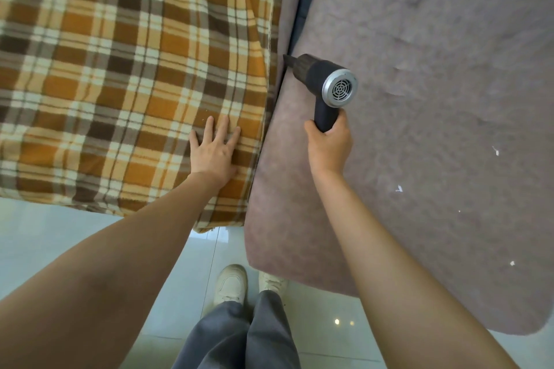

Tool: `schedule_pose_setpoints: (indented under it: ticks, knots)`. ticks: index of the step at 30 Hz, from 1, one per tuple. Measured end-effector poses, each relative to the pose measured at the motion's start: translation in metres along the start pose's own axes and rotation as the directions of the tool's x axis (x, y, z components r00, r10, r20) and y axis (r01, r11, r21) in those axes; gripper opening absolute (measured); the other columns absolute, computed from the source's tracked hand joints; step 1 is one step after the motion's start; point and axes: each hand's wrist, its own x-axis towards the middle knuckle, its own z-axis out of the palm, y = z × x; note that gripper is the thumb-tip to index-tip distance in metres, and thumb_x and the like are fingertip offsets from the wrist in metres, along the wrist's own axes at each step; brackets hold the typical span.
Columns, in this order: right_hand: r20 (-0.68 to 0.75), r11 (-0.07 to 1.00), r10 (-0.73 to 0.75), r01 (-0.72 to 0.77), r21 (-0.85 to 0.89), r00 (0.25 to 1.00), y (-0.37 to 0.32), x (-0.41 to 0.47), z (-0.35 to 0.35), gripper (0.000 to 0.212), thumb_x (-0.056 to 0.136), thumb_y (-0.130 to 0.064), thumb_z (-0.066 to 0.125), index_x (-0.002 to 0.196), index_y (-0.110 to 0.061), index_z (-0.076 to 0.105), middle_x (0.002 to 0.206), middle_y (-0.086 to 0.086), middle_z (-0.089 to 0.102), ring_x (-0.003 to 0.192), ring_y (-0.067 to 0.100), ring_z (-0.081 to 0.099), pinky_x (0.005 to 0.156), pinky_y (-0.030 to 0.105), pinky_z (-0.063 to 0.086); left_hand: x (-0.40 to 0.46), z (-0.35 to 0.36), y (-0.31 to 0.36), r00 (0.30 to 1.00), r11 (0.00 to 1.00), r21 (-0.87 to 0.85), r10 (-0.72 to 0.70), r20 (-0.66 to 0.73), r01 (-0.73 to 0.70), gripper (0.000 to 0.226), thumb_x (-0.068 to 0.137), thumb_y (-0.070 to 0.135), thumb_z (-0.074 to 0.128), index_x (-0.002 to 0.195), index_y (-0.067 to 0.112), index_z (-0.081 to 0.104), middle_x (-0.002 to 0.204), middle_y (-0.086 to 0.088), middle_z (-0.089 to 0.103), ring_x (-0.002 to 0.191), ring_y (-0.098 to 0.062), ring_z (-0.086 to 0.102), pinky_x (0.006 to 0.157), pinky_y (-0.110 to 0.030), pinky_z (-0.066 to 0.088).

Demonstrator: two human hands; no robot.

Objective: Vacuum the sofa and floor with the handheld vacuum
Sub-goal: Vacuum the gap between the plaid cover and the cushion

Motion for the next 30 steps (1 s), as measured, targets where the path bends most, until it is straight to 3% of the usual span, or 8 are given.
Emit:
schedule_pose_setpoints:
  ticks: [8, 15, 24, 30]
  knots:
    - [-0.015, 0.999, 0.021, -0.022, -0.039, 1.0, -0.014, 0.05, 0.028, 0.032, 0.077, -0.015, 0.069, 0.105, -0.004, 0.059, 0.097, 0.012, 0.069, 0.088, 0.034, 0.062, 0.064, 0.027, 0.032, 0.004, -0.004, -0.003, 1.0, 0.998, 0.066, 0.014, 0.01, -0.014, 0.089, 0.089, 0.057, 0.054, 0.153, 0.033, -0.004, 0.161, -0.002, -0.01, 0.148, -0.031, -0.003, 0.115, -0.054, 0.017]
    - [-0.009, 0.997, 0.041, -0.041, -0.07, 0.999, -0.017, 0.074, 0.043, 0.035, 0.078, -0.017, 0.069, 0.109, -0.003, 0.058, 0.103, 0.015, 0.069, 0.094, 0.035, 0.063, 0.068, 0.028, 0.034, 0.004, 0.001, -0.001, 1.0, 0.995, 0.1, 0.007, 0.005, -0.007, 0.091, 0.088, 0.063, 0.049, 0.152, 0.033, -0.009, 0.161, -0.002, -0.013, 0.147, -0.031, -0.005, 0.115, -0.054, 0.017]
    - [-0.041, 0.996, 0.061, -0.063, -0.067, 0.997, -0.018, 0.062, 0.053, 0.035, 0.078, -0.018, 0.07, 0.107, -0.003, 0.058, 0.102, 0.016, 0.069, 0.094, 0.038, 0.063, 0.07, 0.034, 0.04, 0.004, 0.003, 0.002, 1.0, 0.994, 0.105, -0.006, 0.005, 0.006, 0.091, 0.088, 0.064, 0.046, 0.152, 0.031, -0.011, 0.161, -0.003, -0.014, 0.147, -0.031, -0.007, 0.114, -0.055, 0.016]
    - [-0.069, 0.996, 0.08, -0.083, -0.031, 0.994, -0.014, 0.039, 0.047, 0.033, 0.077, -0.018, 0.07, 0.106, -0.006, 0.058, 0.101, 0.011, 0.07, 0.091, 0.033, 0.063, 0.065, 0.026, 0.032, 0.003, 0.005, 0.001, 1.0, 0.996, 0.094, -0.001, -0.005, 0.001, 0.091, 0.088, 0.065, 0.045, 0.152, 0.032, -0.01, 0.161, -0.003, -0.014, 0.147, -0.031, -0.008, 0.115, -0.055, 0.015]
